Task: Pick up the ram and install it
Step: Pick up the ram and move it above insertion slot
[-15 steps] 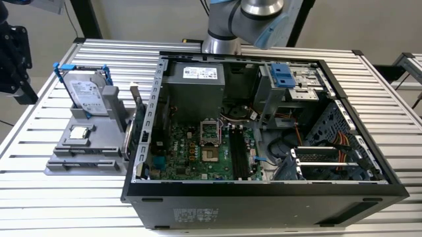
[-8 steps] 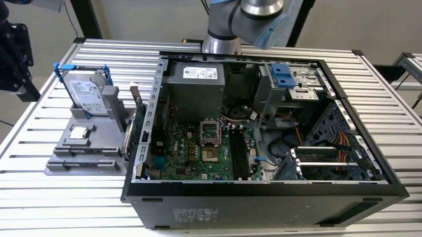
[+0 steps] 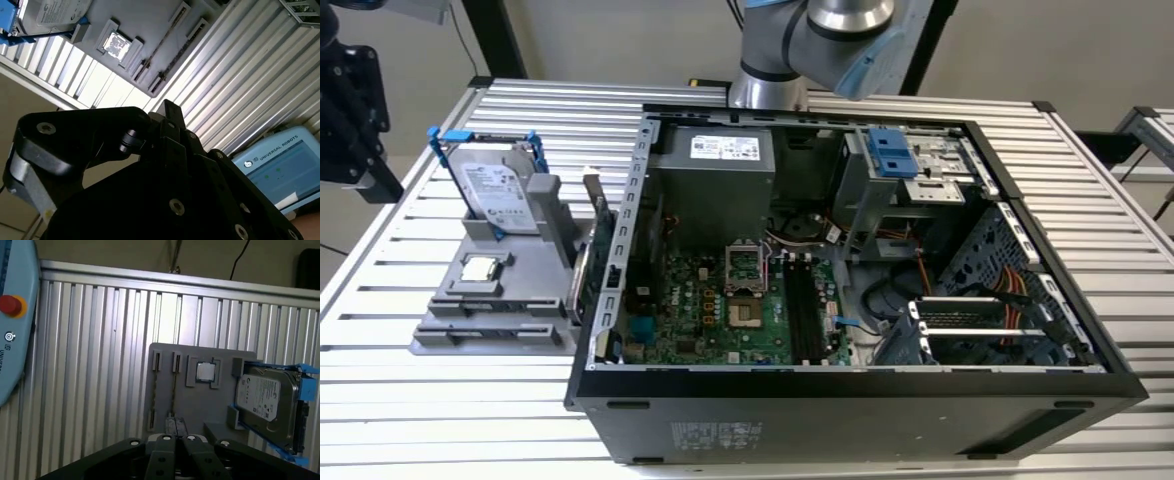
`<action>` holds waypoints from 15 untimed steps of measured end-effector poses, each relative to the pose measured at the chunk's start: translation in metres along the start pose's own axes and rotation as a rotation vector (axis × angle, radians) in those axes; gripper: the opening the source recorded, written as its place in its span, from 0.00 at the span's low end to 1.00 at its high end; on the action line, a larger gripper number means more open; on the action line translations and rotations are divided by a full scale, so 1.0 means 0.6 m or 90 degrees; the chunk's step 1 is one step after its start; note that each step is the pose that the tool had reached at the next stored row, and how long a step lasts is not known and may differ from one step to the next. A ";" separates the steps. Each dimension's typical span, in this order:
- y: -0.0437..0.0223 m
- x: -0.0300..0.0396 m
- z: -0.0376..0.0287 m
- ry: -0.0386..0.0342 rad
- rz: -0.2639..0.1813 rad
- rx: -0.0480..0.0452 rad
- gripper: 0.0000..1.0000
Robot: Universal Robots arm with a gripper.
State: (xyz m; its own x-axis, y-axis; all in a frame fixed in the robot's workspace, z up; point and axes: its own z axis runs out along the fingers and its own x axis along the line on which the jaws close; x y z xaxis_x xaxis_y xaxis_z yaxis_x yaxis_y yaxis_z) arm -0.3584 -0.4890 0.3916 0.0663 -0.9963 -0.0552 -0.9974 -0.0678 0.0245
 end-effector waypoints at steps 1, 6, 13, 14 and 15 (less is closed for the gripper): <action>0.000 0.000 0.000 -0.0001 0.005 0.0003 0.00; 0.000 0.000 0.000 -0.0006 0.027 0.0015 0.00; 0.000 0.000 0.000 -0.0006 0.028 0.0015 0.00; 0.000 0.000 0.000 -0.0007 0.028 0.0016 0.00; 0.000 0.000 0.000 -0.0007 0.028 0.0016 0.00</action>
State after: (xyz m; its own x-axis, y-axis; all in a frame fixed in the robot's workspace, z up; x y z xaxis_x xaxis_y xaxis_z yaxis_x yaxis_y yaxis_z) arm -0.3584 -0.4890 0.3915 0.0230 -0.9982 -0.0552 -0.9994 -0.0243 0.0244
